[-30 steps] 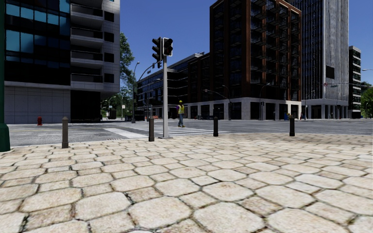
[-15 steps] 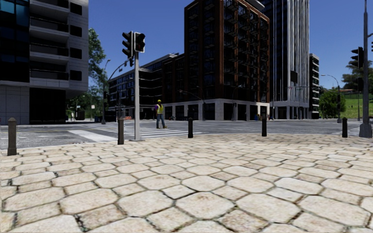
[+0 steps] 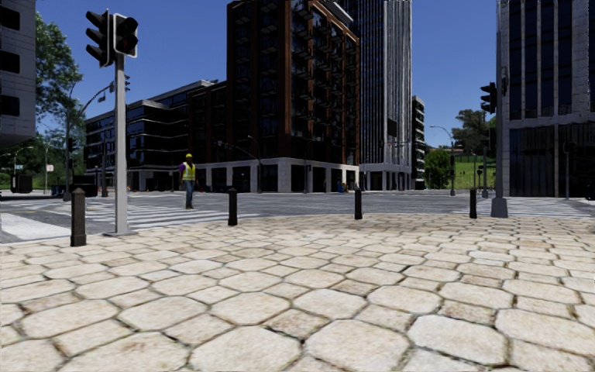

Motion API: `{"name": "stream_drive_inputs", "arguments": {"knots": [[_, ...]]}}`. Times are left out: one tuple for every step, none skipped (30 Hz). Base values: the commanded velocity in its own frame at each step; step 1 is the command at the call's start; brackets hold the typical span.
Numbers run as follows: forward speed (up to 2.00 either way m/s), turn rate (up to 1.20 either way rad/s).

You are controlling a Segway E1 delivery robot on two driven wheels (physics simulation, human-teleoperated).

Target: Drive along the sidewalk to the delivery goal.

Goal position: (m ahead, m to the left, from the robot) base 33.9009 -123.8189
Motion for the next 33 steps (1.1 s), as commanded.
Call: {"name": "stream_drive_inputs", "arguments": {"knots": [[1.99, -0.5], [1.99, -0.5], [1.99, -0.5], [1.99, -0.52], [1.99, -0.52], [1.99, -0.54], [1.99, -0.57], [1.99, -0.58], [1.99, -0.58], [1.99, -0.58], [1.99, -0.58], [1.99, -0.59], [1.99, -0.59], [1.99, -0.59], [1.99, -0.59], [1.99, -0.59], [1.99, -0.59], [1.99, -0.59], [1.99, -0.59], [1.99, -0.59], [1.99, -0.59], [1.99, -0.6], [1.99, -0.6], [1.99, -0.6], [1.99, -0.6], [1.99, -0.6], [1.99, -0.6], [1.99, -0.6], [1.99, -0.6], [1.99, -0.6], [1.99, -0.6], [1.99, -0.6], [1.99, -0.6]]}}
